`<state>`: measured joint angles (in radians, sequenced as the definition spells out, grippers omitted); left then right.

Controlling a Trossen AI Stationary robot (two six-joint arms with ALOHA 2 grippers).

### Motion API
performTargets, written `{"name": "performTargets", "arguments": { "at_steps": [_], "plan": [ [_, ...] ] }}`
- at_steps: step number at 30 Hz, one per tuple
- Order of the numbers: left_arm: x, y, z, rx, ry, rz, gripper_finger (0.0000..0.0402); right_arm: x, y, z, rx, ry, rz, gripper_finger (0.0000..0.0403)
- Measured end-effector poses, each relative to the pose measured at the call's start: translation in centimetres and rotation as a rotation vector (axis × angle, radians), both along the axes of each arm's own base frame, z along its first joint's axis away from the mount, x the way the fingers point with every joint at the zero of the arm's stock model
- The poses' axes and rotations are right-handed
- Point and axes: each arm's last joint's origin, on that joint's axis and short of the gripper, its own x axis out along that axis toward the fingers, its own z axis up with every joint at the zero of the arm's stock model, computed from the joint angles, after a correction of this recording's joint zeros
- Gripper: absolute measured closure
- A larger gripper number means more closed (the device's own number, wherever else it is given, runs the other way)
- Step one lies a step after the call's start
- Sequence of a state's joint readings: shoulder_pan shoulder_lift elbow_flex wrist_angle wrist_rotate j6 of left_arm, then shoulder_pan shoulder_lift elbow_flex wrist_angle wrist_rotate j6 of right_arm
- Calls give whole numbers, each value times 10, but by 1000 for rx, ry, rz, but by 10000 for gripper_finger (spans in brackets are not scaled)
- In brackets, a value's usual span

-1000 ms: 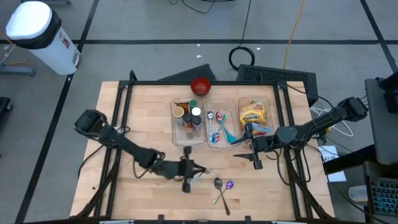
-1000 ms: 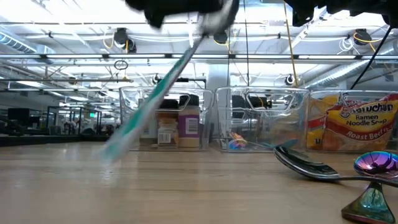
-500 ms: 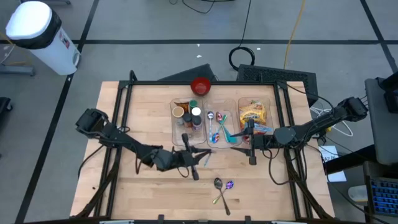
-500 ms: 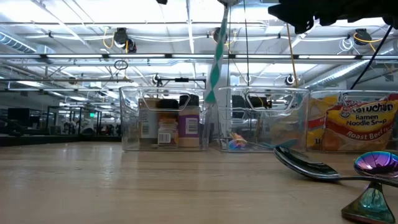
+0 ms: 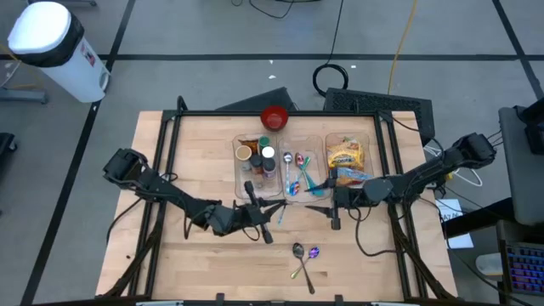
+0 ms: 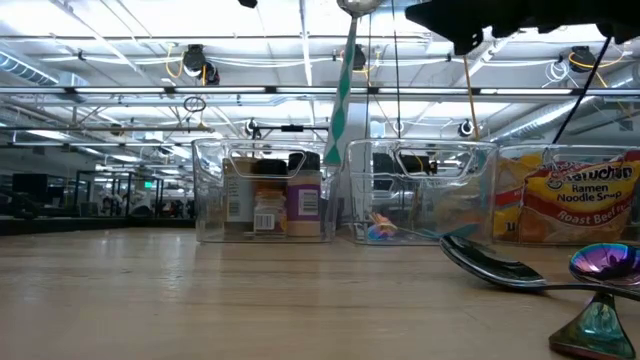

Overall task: Pick & Place Food Item
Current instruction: Put the blue pattern spoon into the middle transparent bin

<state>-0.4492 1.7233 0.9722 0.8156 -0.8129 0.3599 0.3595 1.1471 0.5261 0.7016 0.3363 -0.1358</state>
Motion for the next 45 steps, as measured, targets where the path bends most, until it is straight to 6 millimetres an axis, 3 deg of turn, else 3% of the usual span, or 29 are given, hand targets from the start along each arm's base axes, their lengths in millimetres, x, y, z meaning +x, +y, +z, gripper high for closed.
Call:
{"name": "performTargets", "arguments": {
  "at_steps": [10, 19, 24, 31, 39, 45],
  "plan": [
    [0, -1, -4, -19, 28, -19, 395, 35, 7, -4, 6, 58, -19, 195],
    [1, -2, -6, -27, 38, -58, 395, 47, 4, -10, 55, 21, 58, 208],
    [1, -1, -7, -35, 49, -55, 394, 48, 2, -9, 69, 13, 67, 262],
    [1, -1, -8, -55, 44, -47, 396, 48, 3, -9, 63, 16, 71, 381],
    [2, 2, -9, -228, -6, -59, 339, 48, 2, -9, 60, 15, 65, 400],
    [3, 2, -12, -333, -1, -105, 259, 48, 3, -9, 55, 15, 97, 401]
  ]
}}
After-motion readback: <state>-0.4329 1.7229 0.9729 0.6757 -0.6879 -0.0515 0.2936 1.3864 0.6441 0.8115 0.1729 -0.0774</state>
